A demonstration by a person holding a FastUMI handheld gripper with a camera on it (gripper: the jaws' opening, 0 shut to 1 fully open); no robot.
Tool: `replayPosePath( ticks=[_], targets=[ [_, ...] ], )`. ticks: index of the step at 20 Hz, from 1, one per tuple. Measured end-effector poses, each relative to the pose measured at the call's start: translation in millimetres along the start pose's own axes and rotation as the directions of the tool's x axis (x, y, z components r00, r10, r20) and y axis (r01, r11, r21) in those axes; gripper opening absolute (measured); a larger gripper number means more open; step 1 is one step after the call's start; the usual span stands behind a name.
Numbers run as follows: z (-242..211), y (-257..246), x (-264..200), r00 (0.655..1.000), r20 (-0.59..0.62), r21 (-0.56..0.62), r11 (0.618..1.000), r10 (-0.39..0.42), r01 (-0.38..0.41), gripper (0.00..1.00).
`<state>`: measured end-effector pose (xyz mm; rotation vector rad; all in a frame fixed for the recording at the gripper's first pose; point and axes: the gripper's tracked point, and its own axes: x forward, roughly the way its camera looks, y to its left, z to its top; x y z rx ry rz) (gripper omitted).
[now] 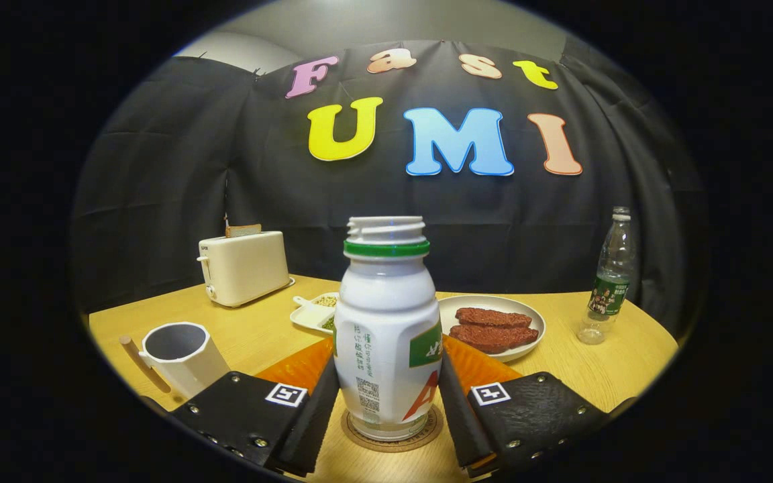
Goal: Take the bottle from table, then pour the juice into the cup, finally place the bottle on the coaster
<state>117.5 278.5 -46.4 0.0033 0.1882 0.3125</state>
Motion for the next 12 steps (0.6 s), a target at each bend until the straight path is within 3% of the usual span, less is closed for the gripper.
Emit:
replayPosePath(
  ticks=[2,4,5,12],
  targets=[
    [-3.6,-0.9,0.9,1.000,-0.011,0.002,1.000,0.000,0.000,0.80],
    [3.4,-3.8,-0.9,1.000,0.007,-0.004,1.000,-0.011,0.011,0.97],
    [7.8,-5.6,-2.4,1.000,0.015,-0.007,1.000,-0.022,0.022,0.99],
    [71.2,-3.6,-38.4,0.989,0.104,-0.077,0.990,-0.108,0.116,0.99]
  ],
)
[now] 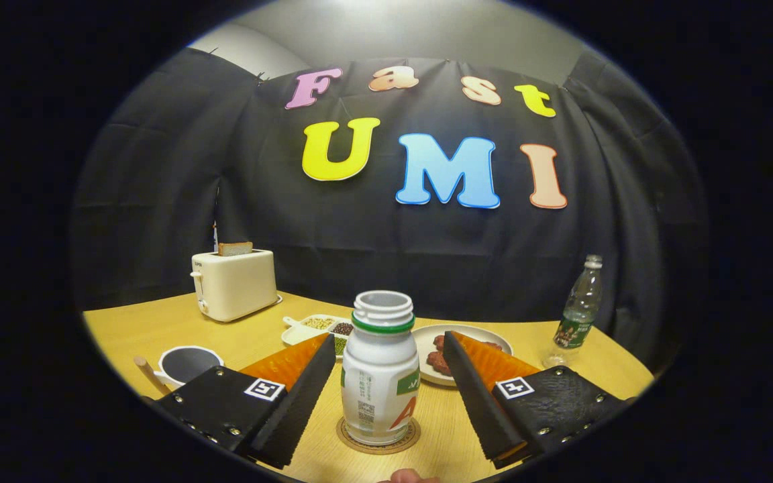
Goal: Take the bottle from table, then pour the juice into the cup, finally place the bottle on the coaster
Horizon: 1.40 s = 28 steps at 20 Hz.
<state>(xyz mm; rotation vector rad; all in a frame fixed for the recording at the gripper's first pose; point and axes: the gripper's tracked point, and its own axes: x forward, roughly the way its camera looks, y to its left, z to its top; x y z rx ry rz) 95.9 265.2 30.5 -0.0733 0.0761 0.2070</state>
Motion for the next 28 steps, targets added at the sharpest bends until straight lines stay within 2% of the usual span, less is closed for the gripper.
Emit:
replayPosePath(
  ticks=[10,14,17,21,28],
  targets=[
    [73.1,2.5,-37.2,0.998,0.049,-0.007,0.999,-0.044,0.044,0.99],
    [112.4,2.8,-64.2,0.996,0.081,0.050,0.998,-0.031,0.027,0.98],
    [138.5,-12.7,-80.2,0.992,0.098,0.012,0.997,-0.074,0.073,0.98],
    [152.4,-20.7,-96.6,0.991,0.103,0.005,0.997,-0.083,0.082,0.99],
    [151.4,-24.2,-116.9,0.991,0.116,0.008,0.998,-0.067,0.067,0.98]
  ],
)
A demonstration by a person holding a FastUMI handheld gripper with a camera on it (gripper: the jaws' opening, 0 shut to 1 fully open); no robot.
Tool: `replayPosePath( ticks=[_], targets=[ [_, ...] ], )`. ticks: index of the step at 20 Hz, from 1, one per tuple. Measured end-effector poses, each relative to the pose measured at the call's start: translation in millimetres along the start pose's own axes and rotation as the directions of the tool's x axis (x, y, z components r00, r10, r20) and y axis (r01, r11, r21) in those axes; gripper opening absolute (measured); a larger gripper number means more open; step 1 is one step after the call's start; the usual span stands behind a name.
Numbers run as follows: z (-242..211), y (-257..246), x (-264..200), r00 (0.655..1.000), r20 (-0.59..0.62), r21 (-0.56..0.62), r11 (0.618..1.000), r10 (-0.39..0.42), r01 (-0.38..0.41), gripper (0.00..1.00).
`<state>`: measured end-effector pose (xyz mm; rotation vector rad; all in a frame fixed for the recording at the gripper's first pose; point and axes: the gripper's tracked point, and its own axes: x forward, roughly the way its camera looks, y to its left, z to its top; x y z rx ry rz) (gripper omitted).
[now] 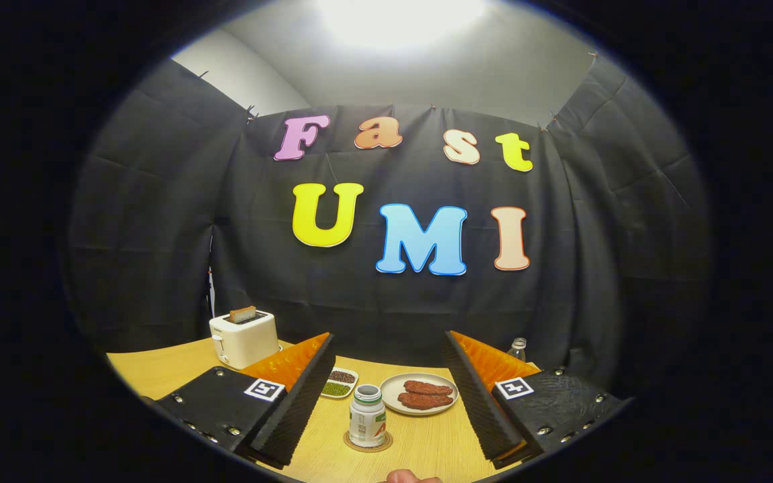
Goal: Take the bottle from table, then pour the juice into the cup, finally place the bottle on the coaster
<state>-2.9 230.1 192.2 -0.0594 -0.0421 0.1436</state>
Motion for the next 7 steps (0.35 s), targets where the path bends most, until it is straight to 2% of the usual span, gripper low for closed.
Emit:
replayPosePath(
  ticks=[7],
  targets=[
    [-49.9,-22.9,-40.1,0.997,0.021,-0.018,0.997,0.069,-0.069,0.98]
  ],
)
